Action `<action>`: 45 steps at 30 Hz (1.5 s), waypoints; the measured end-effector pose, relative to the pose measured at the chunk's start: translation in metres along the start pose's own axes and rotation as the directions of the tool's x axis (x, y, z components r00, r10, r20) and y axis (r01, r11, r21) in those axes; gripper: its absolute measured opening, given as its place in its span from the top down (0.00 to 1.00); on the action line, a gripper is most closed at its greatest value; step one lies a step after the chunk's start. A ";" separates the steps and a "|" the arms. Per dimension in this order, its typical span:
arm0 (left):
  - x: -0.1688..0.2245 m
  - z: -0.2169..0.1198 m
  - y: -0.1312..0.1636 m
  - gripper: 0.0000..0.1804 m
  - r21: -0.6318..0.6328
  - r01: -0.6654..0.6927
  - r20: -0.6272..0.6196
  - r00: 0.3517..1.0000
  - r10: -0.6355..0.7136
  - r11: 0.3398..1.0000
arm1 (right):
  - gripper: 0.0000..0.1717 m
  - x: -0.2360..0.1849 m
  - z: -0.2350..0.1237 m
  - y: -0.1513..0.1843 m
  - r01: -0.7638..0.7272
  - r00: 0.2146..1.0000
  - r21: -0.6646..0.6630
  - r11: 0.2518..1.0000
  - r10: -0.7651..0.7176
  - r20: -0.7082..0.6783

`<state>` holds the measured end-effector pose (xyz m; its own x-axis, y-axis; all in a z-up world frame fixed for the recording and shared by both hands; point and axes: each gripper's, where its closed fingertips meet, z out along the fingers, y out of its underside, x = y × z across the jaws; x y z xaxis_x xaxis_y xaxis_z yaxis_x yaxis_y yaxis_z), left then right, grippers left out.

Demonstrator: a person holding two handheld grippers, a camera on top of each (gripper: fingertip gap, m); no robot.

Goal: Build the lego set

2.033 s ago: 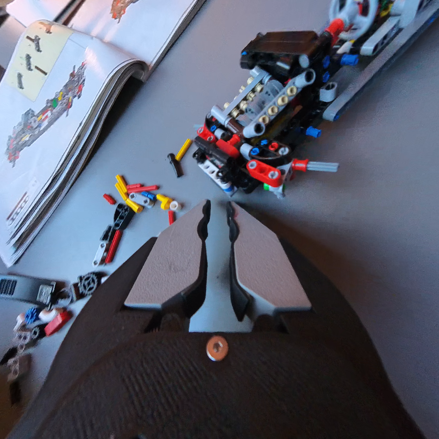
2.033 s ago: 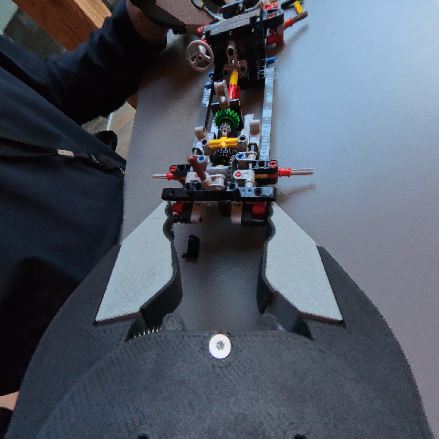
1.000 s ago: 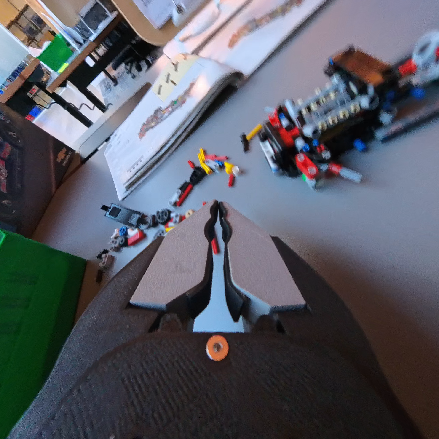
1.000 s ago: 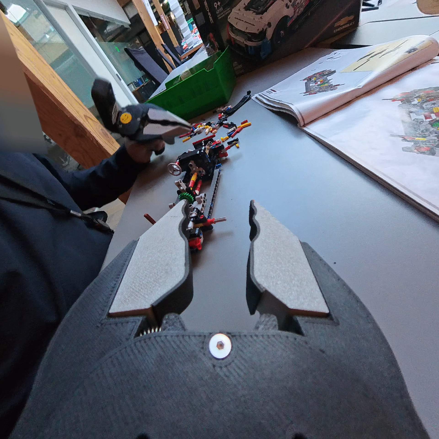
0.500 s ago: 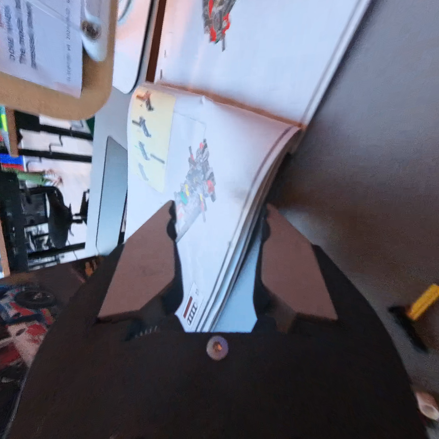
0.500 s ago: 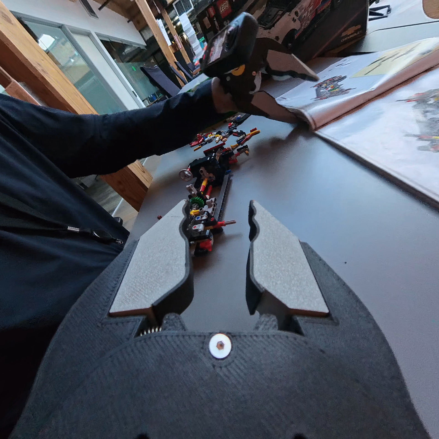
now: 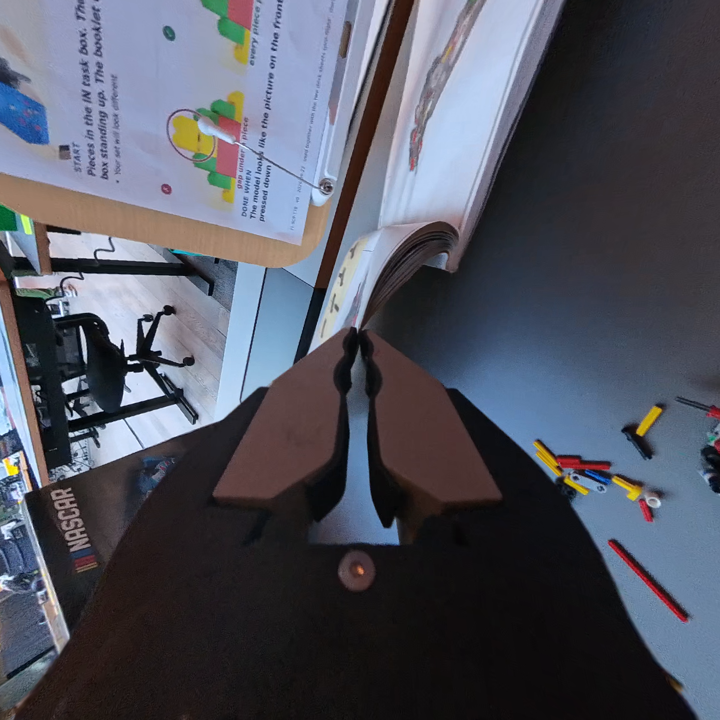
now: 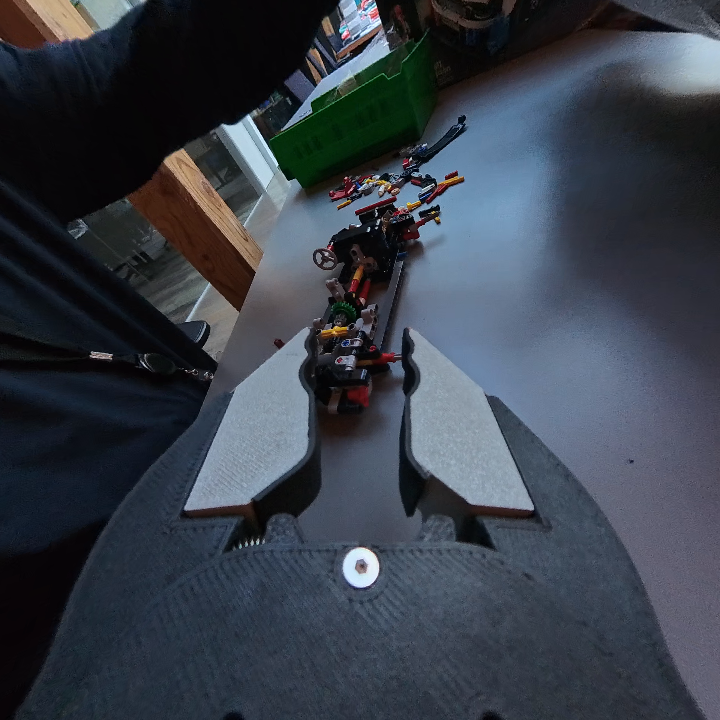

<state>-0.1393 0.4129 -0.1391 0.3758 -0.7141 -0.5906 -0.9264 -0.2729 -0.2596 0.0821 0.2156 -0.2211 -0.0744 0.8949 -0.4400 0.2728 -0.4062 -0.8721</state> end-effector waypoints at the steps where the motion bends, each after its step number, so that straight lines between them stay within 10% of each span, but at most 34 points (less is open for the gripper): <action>1: 0.004 0.000 0.000 1.00 -0.003 -0.012 -0.006 1.000 0.012 1.000 | 0.76 0.000 0.000 0.001 0.002 1.000 -0.004 1.000 -0.002 -0.003; 12: 0.127 0.039 0.046 1.00 0.024 0.161 -0.183 0.971 -0.154 0.987 | 0.76 -0.002 -0.002 -0.002 0.020 1.000 0.021 1.000 -0.020 -0.009; 18: 0.128 -0.044 0.021 0.84 0.299 0.431 -0.207 0.900 -0.383 0.851 | 0.77 0.004 -0.010 -0.013 0.157 0.977 0.044 0.987 -0.149 -0.151; 24: 0.176 -0.089 0.009 0.75 0.420 0.529 -0.334 0.846 -0.416 0.737 | 1.00 0.000 -0.019 -0.023 0.376 0.888 0.013 0.927 -0.356 -0.291; 32: 0.221 -0.093 -0.006 0.74 0.413 0.430 -0.356 0.888 -0.292 0.803 | 0.85 -0.006 -0.036 -0.023 0.362 0.879 -0.021 0.932 -0.349 -0.324; 45: 0.281 -0.102 -0.050 0.67 0.466 0.280 -0.453 0.890 -0.045 0.839 | 0.84 -0.058 -0.016 0.085 0.210 0.923 -0.407 0.889 -0.317 -0.216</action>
<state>0.0100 0.1603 -0.2146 0.3654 -0.9156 -0.1676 -0.6609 -0.1284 -0.7394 0.1248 0.1324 -0.2660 0.0526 0.9951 -0.0837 0.6169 -0.0982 -0.7809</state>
